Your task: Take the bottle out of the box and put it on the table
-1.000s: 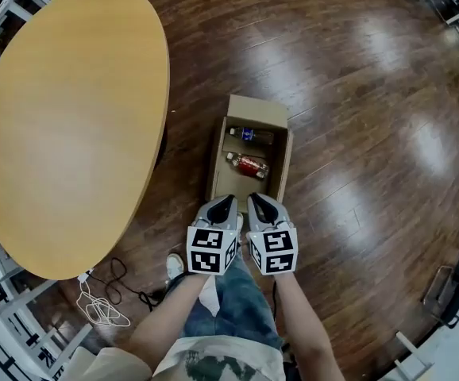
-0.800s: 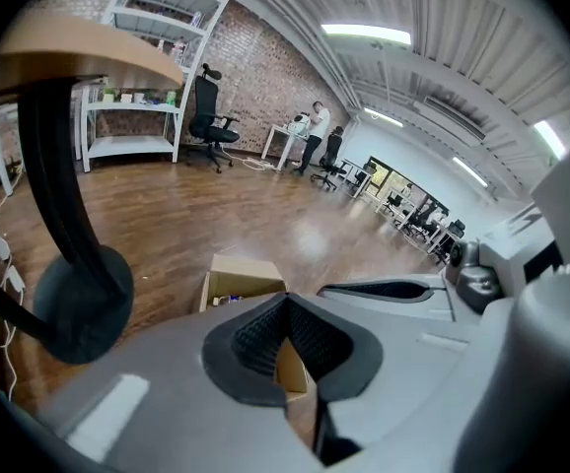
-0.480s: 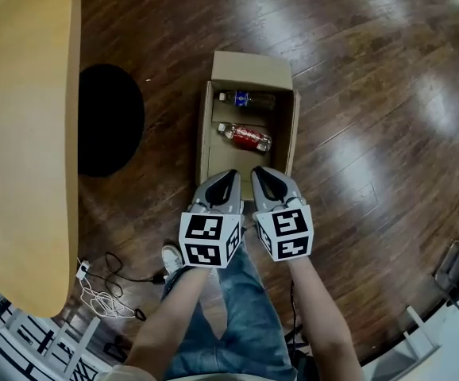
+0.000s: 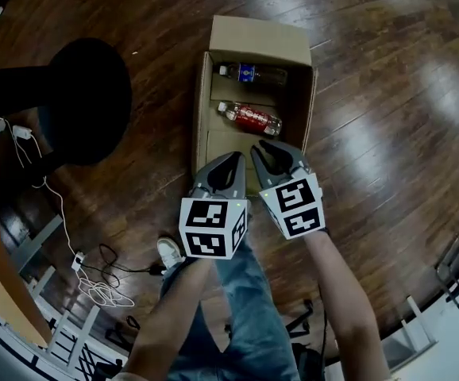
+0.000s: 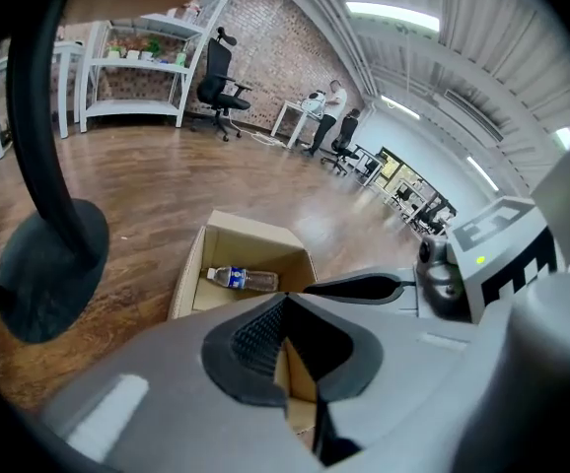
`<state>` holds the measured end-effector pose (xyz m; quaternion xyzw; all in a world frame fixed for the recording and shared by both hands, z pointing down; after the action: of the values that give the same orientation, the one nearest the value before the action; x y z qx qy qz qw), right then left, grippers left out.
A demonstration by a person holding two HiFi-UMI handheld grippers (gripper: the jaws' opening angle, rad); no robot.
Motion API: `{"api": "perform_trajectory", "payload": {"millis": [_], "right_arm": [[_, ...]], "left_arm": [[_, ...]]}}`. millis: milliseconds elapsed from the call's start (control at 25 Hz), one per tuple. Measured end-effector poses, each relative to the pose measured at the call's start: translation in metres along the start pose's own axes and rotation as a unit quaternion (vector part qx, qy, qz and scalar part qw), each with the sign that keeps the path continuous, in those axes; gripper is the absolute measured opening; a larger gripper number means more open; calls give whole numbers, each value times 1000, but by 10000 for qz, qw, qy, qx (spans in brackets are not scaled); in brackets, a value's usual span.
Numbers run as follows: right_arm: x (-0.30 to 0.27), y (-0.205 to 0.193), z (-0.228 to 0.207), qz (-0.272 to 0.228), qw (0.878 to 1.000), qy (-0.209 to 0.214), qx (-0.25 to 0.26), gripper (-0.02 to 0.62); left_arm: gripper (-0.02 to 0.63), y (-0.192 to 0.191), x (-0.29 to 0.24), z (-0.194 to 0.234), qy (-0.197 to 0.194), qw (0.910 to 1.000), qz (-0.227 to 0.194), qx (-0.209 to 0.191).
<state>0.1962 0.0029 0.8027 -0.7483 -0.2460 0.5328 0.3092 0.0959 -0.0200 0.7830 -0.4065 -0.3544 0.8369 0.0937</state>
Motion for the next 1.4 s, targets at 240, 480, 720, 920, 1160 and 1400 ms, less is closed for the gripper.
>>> {"api": "perform_trajectory", "payload": {"millis": [240, 480, 720, 920, 1160, 1400], "right_arm": [[-49, -41, -19, 498, 9967, 364, 536, 95], [-103, -89, -28, 983, 9877, 800, 917, 142], [-138, -123, -43, 1361, 9783, 909, 1269, 202], [-163, -151, -53, 1800, 9583, 1052, 1954, 238], [-189, -177, -63, 2207, 9362, 1166, 2474, 258], [-218, -192, -76, 2531, 9261, 1168, 2543, 290]], "left_arm": [[0, -24, -30, 14, -84, 9997, 194, -111], [0, -50, -57, 34, -158, 9990, 390, -149], [0, -61, -77, 49, -151, 9987, 460, -135], [0, -62, -79, 62, -194, 9986, 452, -176], [0, -69, -84, 64, -287, 9989, 353, -141], [0, -77, -87, 67, -425, 9980, 411, -234]]}}
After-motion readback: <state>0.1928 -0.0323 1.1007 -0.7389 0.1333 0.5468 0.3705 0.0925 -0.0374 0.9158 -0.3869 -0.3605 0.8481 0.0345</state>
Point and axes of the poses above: the fingertips, and each gripper's own axes: x backward along the fingers, z to its left, y out of its top, the point moved 7 cm from there along x, backward along the fingers, and after that the axes turned 13 degrees about -z, right-handed, at the moved point
